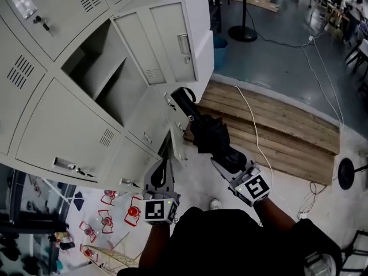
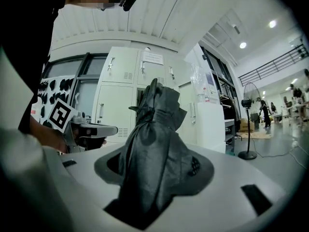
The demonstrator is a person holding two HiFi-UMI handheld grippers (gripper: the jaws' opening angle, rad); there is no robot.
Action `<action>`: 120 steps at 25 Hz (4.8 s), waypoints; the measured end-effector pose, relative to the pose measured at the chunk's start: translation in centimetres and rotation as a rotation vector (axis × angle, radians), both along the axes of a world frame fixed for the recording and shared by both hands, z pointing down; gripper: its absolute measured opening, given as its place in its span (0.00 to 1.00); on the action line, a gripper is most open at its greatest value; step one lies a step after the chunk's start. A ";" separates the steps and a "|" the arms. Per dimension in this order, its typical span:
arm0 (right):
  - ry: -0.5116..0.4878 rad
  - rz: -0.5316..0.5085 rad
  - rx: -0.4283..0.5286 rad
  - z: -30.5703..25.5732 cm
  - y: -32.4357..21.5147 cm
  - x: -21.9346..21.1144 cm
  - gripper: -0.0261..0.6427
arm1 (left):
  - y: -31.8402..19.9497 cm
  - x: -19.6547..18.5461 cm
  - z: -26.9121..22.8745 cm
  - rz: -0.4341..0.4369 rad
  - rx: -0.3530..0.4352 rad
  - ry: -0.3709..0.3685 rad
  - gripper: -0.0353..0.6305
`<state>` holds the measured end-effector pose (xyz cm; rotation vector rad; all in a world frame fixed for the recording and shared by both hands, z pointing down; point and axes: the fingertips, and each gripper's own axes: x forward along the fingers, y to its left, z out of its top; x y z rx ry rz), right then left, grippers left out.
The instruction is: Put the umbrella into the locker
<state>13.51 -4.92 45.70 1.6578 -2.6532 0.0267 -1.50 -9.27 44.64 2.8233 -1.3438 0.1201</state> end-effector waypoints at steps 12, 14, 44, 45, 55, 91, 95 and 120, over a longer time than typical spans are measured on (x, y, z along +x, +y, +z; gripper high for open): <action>0.024 -0.103 -0.027 1.0 -9.9 -1.8 0.38 | -8.1 -1.3 -0.4 -0.088 0.014 0.011 0.05; 0.031 -0.127 -0.042 1.5 -11.6 -2.7 0.38 | -9.4 -1.9 -0.1 -0.100 0.011 0.006 0.05; 0.152 -0.292 -0.077 -7.0 -34.8 -18.0 0.38 | -21.2 -11.3 -0.3 -0.193 0.013 0.015 0.05; 0.158 -0.297 -0.080 -7.5 -35.5 -18.4 0.39 | -21.4 -11.4 -0.3 -0.203 0.015 0.012 0.05; 0.232 -0.344 -0.104 -12.0 -42.5 -23.0 0.39 | -22.2 -11.2 -2.4 -0.243 0.108 -0.056 0.05; 0.380 -0.408 0.167 -15.5 -39.6 -23.6 0.53 | -22.1 -10.4 -1.8 -0.265 0.074 -0.013 0.05; 0.254 -0.403 0.200 -14.7 -35.7 -21.0 0.53 | -22.5 -10.1 -1.8 -0.277 0.063 -0.003 0.05; 0.009 -0.402 -0.039 -2.7 -26.6 -14.6 0.04 | -22.1 -7.1 -2.8 -0.256 0.075 -0.001 0.05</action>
